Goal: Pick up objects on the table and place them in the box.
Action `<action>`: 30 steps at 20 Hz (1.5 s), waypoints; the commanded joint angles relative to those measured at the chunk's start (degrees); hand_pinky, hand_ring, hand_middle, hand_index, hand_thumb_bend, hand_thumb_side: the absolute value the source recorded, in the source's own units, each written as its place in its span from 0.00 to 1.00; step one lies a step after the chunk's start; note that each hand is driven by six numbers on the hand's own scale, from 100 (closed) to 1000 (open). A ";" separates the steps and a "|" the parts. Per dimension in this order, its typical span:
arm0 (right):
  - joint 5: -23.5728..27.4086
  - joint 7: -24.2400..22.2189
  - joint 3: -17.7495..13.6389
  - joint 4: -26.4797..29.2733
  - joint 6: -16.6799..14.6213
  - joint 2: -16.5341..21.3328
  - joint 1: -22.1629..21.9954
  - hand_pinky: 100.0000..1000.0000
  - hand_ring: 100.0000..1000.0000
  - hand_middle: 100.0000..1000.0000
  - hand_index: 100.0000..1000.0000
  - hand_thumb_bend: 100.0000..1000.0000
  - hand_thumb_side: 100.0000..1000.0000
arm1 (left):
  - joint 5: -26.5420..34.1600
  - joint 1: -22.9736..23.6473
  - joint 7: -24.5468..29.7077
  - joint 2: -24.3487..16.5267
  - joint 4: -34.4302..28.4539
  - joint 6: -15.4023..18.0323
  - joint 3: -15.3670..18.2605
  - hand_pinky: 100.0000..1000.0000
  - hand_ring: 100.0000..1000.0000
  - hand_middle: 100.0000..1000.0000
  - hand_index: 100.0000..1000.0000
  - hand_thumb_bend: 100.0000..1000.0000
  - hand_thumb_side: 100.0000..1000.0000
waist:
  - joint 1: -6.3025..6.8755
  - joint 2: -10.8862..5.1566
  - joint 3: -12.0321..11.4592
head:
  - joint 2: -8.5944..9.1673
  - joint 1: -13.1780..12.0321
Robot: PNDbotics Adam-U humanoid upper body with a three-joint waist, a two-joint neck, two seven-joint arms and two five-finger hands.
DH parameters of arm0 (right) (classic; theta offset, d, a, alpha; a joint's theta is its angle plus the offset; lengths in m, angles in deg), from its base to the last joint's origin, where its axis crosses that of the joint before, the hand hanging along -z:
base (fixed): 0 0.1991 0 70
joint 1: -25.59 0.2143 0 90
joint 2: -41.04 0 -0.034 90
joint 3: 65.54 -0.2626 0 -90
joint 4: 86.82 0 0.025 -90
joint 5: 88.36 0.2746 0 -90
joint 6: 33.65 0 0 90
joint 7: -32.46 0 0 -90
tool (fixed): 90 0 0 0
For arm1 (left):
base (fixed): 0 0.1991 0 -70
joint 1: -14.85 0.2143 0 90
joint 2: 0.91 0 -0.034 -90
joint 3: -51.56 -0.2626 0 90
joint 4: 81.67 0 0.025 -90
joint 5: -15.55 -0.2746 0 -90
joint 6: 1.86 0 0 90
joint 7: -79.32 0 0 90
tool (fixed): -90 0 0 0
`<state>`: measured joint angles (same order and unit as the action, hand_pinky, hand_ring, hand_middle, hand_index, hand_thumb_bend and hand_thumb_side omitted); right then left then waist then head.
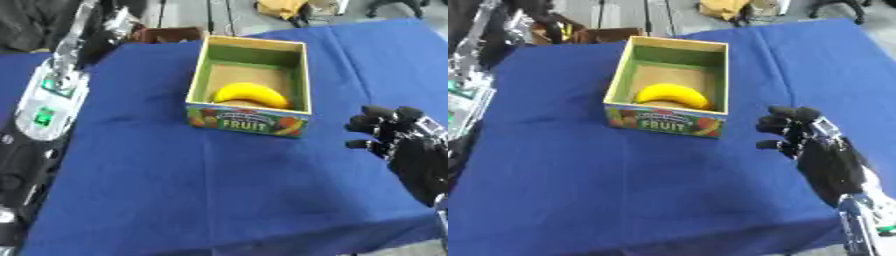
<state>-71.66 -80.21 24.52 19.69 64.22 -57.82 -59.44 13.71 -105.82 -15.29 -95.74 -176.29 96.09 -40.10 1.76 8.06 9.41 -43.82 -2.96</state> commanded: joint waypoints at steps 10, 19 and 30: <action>-0.39 1.24 -1.22 0.62 -0.01 -0.02 0.06 0.71 0.82 0.71 0.84 0.00 0.84 | 7.18 14.16 -8.44 5.13 -5.52 -0.87 7.55 0.60 0.56 0.51 0.65 0.24 0.84 | -0.11 -0.27 -3.77 | -0.30 0.79; -0.68 1.04 -1.08 0.78 -0.10 0.05 0.50 0.70 0.82 0.71 0.85 0.00 0.84 | 8.71 19.59 -7.26 9.34 -4.66 0.52 7.54 0.59 0.54 0.49 0.64 0.20 0.86 | -0.19 0.46 -4.75 | -0.30 0.50; -0.92 0.94 -1.00 0.75 -0.01 -0.08 0.72 0.70 0.82 0.71 0.84 0.00 0.84 | 9.08 21.55 -6.46 11.29 -4.33 0.66 7.34 0.59 0.52 0.47 0.64 0.10 0.87 | -0.07 0.77 -4.80 | -0.30 0.17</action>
<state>-72.21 -79.25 23.76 19.68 64.20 -58.26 -59.34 22.78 -83.96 -21.96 -83.90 -179.97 96.66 -32.99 1.70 9.39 4.60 -43.82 -2.65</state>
